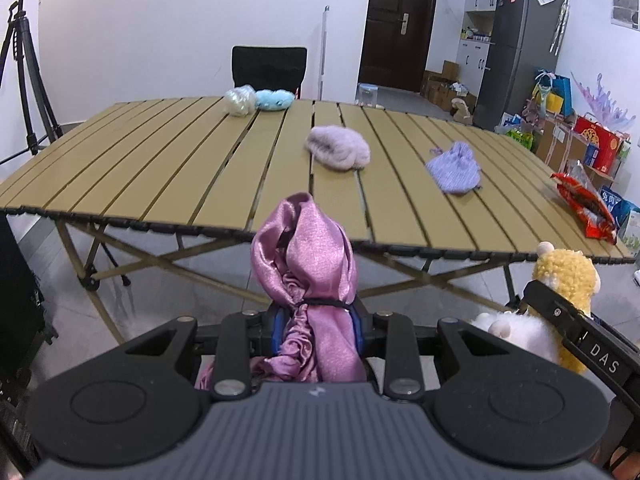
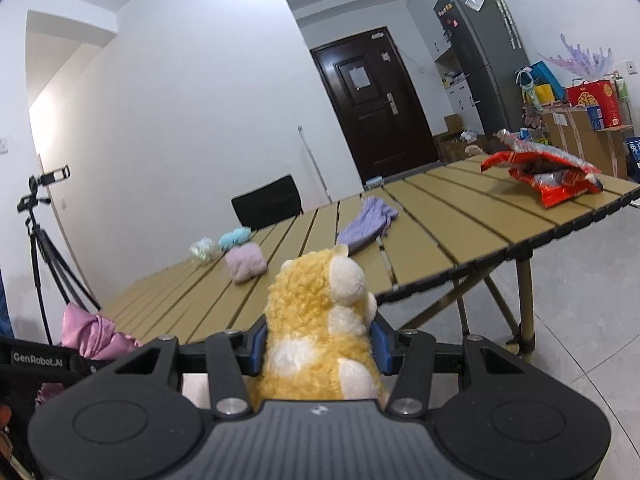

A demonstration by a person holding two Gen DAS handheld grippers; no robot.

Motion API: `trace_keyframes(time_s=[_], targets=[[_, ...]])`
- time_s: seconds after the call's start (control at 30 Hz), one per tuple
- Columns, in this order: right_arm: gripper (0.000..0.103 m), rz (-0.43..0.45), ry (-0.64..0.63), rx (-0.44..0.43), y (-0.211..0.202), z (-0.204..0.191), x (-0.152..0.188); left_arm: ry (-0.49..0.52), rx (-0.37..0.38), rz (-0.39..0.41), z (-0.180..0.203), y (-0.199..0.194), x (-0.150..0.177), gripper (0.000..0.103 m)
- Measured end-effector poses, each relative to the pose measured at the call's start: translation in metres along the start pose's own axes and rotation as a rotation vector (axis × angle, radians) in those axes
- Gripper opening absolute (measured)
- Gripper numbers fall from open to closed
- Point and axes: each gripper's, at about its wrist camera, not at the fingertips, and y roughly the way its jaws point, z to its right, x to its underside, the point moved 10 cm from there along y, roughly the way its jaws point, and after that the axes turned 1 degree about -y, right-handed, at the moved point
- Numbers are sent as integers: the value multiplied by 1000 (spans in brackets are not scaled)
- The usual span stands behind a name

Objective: Collect trash
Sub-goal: 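Carry both tools down under the table over the black bin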

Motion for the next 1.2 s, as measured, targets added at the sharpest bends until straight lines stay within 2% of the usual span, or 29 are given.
trace_keyframes(time_s=[0.63, 1.2], targets=[[49, -192, -72, 23, 4, -15, 71, -10, -64, -107, -50, 12, 65, 31], [49, -365, -119, 92, 22, 1, 129, -40, -115, -240, -87, 53, 125, 31]])
